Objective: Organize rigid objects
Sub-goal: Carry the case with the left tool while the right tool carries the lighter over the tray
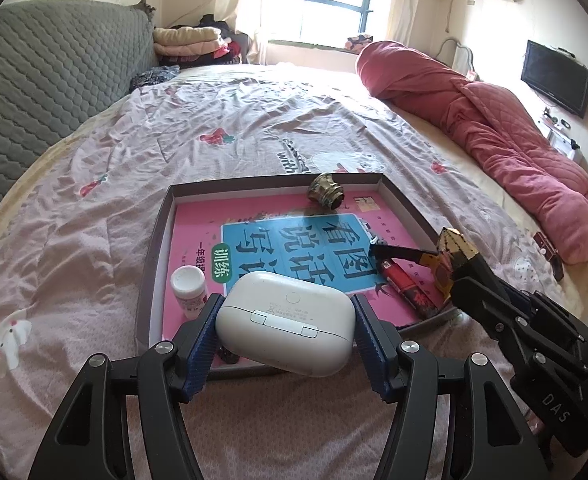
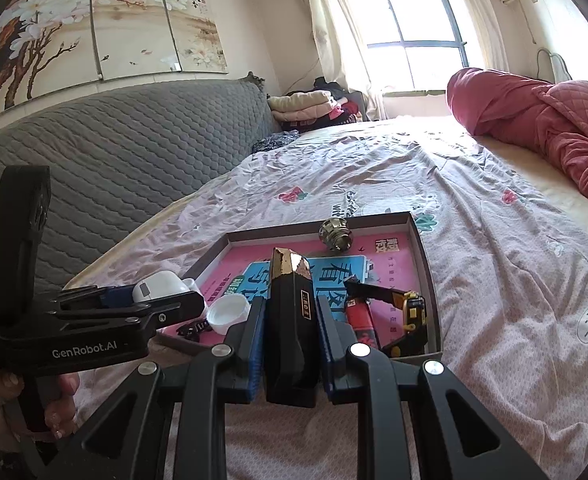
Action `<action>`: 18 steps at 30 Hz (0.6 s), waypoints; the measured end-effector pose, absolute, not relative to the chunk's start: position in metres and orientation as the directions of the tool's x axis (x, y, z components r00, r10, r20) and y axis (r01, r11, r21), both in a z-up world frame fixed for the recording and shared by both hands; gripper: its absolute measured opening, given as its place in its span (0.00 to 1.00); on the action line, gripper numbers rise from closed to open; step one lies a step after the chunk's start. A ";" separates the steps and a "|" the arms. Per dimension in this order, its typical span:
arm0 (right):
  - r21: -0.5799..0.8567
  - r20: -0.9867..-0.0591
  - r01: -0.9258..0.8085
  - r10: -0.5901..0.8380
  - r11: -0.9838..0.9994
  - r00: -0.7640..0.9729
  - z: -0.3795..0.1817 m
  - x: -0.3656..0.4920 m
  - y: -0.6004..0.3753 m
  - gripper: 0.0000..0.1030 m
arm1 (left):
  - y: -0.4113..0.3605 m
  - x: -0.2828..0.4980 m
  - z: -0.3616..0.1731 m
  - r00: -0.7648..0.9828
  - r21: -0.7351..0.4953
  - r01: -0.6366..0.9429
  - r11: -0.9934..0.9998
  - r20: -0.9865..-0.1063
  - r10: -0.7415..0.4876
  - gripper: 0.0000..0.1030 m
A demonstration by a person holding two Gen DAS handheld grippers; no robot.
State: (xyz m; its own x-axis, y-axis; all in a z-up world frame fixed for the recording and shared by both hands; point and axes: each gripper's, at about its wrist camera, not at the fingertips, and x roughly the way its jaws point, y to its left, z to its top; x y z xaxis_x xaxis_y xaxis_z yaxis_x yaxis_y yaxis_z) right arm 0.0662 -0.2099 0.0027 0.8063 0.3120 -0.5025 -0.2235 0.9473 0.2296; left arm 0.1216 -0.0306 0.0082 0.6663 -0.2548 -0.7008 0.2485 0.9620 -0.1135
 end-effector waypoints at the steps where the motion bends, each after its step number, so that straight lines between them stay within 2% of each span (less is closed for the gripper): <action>1: 0.232 -0.503 -0.219 0.310 0.948 0.807 0.002 0.068 -0.211 0.23 | -0.030 0.124 0.007 0.666 -0.117 0.246 0.962 -0.701 -0.255 0.62; 18: 0.229 -0.524 -0.194 0.289 0.954 0.801 -0.009 0.090 -0.216 0.23 | -0.022 0.148 -0.008 0.657 -0.128 0.206 0.970 -0.717 -0.235 0.62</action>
